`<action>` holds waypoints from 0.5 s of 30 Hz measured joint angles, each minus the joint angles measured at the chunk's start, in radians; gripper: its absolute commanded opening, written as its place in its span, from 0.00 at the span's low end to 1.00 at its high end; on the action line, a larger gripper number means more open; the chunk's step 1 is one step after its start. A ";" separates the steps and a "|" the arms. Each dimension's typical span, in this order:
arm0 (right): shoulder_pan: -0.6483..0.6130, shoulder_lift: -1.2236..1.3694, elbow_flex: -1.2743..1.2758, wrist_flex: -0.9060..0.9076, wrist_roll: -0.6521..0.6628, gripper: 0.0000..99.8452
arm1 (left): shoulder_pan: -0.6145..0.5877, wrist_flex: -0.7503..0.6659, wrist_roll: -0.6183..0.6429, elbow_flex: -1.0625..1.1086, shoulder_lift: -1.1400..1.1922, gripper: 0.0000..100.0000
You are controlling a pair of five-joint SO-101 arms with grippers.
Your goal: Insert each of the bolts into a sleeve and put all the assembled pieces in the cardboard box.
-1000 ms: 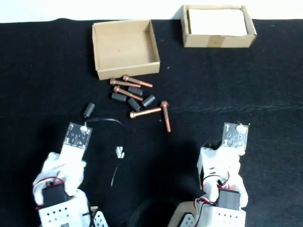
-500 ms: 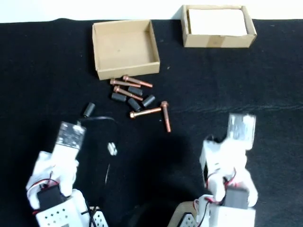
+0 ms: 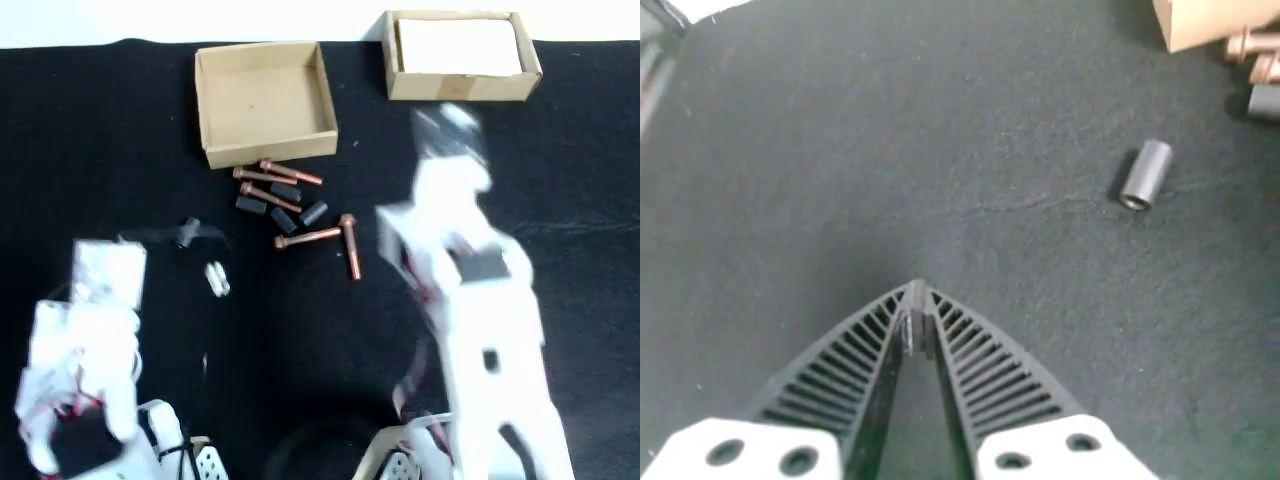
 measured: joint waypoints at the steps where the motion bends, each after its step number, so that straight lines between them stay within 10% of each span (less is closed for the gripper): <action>1: -0.020 0.071 -0.051 0.000 0.000 0.10 | 0.000 0.009 0.025 -0.054 0.074 0.01; 15: -0.236 1.010 -0.965 0.304 -0.269 0.11 | -0.031 0.304 0.233 -0.681 1.125 0.19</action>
